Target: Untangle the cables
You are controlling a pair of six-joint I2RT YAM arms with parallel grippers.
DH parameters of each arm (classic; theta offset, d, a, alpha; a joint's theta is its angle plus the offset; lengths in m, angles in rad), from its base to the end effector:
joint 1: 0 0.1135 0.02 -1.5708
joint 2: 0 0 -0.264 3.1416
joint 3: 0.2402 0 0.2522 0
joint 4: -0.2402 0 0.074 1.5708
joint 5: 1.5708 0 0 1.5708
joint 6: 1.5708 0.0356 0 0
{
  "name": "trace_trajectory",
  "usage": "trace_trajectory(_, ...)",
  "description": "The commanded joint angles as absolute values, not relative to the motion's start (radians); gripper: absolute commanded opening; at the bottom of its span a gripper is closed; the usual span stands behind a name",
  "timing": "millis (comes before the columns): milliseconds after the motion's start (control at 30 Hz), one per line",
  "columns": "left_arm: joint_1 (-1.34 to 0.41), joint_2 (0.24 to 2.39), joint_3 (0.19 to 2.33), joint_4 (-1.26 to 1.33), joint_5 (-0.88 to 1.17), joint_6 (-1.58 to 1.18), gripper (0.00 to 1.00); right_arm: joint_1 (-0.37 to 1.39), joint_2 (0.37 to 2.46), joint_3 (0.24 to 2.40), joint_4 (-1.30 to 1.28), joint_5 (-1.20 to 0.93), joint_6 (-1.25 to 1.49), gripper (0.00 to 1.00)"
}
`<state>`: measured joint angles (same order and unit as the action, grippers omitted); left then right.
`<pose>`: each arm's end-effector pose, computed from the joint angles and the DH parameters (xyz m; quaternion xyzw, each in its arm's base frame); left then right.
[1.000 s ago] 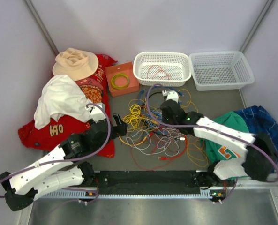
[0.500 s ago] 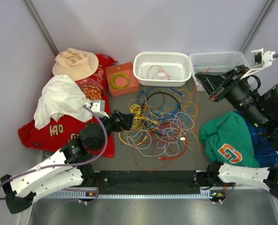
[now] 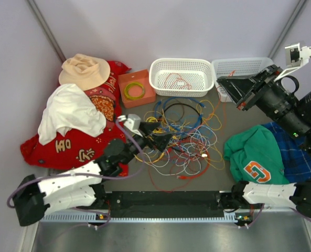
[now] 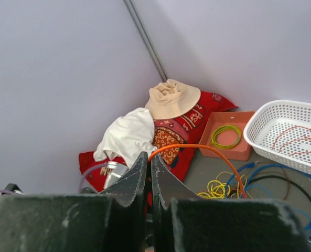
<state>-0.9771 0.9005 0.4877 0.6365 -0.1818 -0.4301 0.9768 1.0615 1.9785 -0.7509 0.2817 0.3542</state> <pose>0.1232 -0.1711 0.3012 0.0995 0.6173 -0.4604 0.6302 0.0638 0.0768 0.5928 -0.0939 0.6417 0.3953 0.6505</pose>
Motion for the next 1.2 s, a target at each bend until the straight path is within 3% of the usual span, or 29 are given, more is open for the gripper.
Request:
trace_trajectory(0,-0.995,1.069,0.518,0.998,0.069,-0.306,0.99,0.979,1.071,1.996,-0.746,0.232,0.416,0.0)
trace_trajectory(533,-1.051,1.568,0.704,1.515,0.196,-0.27,0.99,0.979,1.065,1.959,-0.785,0.196,0.502,0.0)
trace_trajectory(1167,-1.081,1.879,0.991,1.54,0.221,-0.318,0.99,0.977,1.049,1.947,-0.839,0.201,0.517,0.0)
